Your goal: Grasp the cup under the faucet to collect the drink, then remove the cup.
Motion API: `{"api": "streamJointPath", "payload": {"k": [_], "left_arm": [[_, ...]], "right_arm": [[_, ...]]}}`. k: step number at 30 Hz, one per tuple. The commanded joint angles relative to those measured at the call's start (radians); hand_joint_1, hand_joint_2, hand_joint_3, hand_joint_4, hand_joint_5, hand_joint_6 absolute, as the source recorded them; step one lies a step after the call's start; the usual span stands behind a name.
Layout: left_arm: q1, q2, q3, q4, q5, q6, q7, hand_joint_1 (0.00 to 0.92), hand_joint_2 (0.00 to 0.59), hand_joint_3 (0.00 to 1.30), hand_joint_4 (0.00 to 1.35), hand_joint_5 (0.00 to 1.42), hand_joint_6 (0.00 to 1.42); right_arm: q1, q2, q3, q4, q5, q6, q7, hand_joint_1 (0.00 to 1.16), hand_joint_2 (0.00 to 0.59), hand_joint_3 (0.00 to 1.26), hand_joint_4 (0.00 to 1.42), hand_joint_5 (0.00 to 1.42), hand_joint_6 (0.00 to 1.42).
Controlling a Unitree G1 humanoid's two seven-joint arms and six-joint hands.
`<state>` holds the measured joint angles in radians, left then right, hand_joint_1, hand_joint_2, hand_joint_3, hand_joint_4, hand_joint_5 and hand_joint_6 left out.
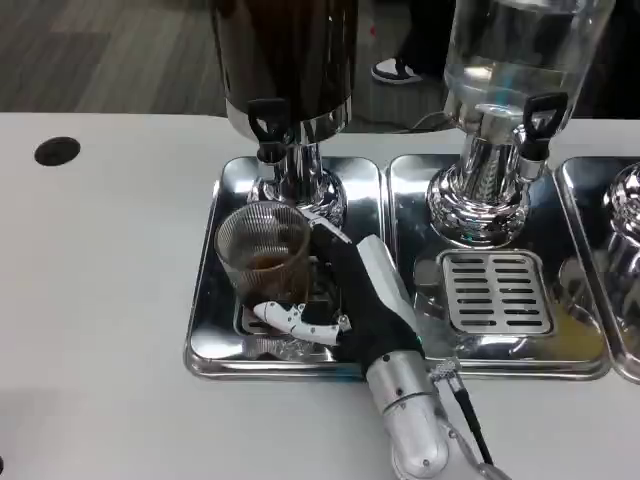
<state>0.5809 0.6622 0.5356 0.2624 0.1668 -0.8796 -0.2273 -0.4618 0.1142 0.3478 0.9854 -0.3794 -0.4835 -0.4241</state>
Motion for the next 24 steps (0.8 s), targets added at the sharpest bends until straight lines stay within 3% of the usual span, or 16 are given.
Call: {"api": "streamJointPath", "payload": {"k": [1,14,24], "left_arm": [[-0.001,-0.002,-0.001,0.004,-0.002,-0.013,0.017,0.000,0.014,0.00,0.00,0.00,0.00],[-0.007,-0.004,-0.010,0.002,0.000,-0.012,0.016,0.000,0.014,0.00,0.00,0.00,0.00],[-0.015,-0.008,-0.019,-0.002,0.002,-0.008,0.015,0.000,0.014,0.00,0.00,0.00,0.00]], "right_arm": [[0.003,0.086,-0.002,-0.040,0.012,-0.012,-0.014,0.90,0.194,0.27,0.29,0.30,0.20],[0.036,0.079,0.012,-0.097,0.014,0.000,-0.016,0.90,0.194,0.27,0.31,0.31,0.20],[0.099,0.053,0.023,-0.220,0.006,0.025,-0.008,0.89,0.197,0.27,0.32,0.33,0.22]]}}
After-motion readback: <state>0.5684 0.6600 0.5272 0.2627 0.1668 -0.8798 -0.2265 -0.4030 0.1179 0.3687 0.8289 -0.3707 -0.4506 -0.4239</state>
